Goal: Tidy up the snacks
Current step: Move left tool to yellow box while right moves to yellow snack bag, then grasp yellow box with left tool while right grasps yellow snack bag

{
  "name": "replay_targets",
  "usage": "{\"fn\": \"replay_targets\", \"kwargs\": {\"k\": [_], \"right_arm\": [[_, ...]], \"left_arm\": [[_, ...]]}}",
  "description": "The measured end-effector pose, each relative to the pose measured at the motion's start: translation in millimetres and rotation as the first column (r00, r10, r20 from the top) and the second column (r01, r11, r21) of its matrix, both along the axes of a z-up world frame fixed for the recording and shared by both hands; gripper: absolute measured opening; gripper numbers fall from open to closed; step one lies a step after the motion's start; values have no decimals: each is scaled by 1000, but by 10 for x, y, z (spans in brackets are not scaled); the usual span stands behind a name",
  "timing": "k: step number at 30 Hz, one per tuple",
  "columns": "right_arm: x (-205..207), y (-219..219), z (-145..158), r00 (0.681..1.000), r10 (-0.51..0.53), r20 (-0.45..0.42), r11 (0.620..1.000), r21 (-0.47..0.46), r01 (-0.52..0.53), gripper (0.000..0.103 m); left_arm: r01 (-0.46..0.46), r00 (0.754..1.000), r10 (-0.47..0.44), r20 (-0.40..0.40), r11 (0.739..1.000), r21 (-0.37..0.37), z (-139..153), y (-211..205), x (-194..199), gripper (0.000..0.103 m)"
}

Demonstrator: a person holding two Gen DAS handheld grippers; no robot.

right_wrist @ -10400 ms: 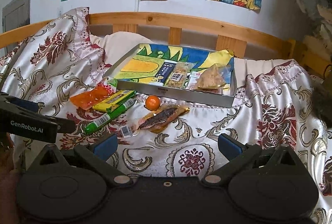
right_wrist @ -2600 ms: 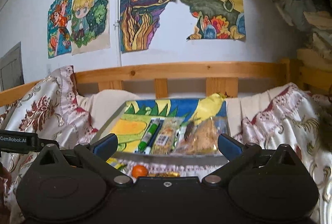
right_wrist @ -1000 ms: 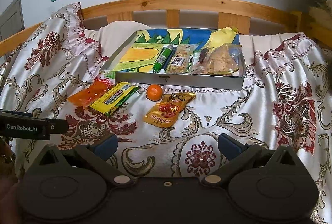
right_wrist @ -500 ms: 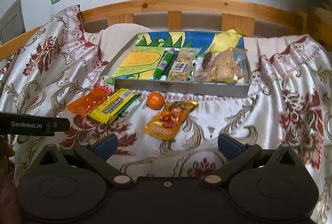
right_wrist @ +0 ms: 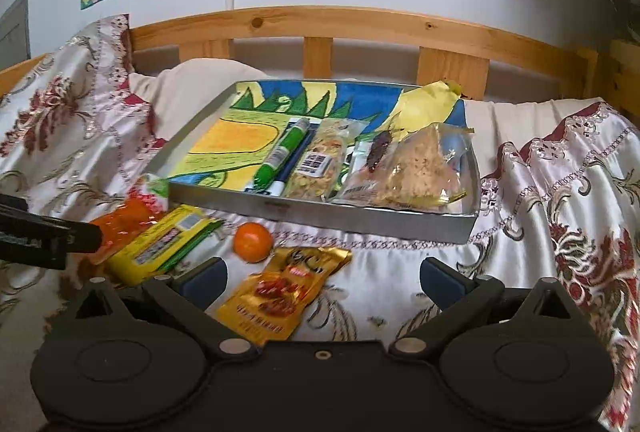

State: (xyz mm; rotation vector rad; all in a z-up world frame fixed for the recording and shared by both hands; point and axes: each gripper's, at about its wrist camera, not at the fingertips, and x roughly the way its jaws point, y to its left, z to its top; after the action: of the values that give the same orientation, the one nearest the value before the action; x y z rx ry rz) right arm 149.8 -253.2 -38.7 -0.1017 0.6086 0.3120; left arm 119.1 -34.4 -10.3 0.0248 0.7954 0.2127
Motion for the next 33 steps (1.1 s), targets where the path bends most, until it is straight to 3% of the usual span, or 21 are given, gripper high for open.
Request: {"fn": "replay_targets", "kwargs": {"k": [10, 22, 26, 30, 33], "right_arm": [[290, 120, -289, 1000, 15, -25, 1000, -14, -15, 102], [479, 257, -484, 988, 74, -135, 996, -38, -80, 102], [434, 194, -469, 990, 61, -130, 996, -53, -68, 91], [373, 111, -437, 989, 74, -130, 995, -52, -81, 76], [359, 62, -417, 988, 77, -132, 996, -38, -83, 71]], "left_arm": [[14, 999, -11, -43, 998, 58, -150, -41, 215, 102], [-12, 995, 20, -94, 997, 79, -282, 10, 329, 102], [7, 995, -1, -99, 998, 55, -320, -2, 330, 102], [85, 994, -85, -73, 996, 0, -360, -38, 297, 102], [128, 990, -127, -56, 992, 17, -375, -118, 304, 102]]}}
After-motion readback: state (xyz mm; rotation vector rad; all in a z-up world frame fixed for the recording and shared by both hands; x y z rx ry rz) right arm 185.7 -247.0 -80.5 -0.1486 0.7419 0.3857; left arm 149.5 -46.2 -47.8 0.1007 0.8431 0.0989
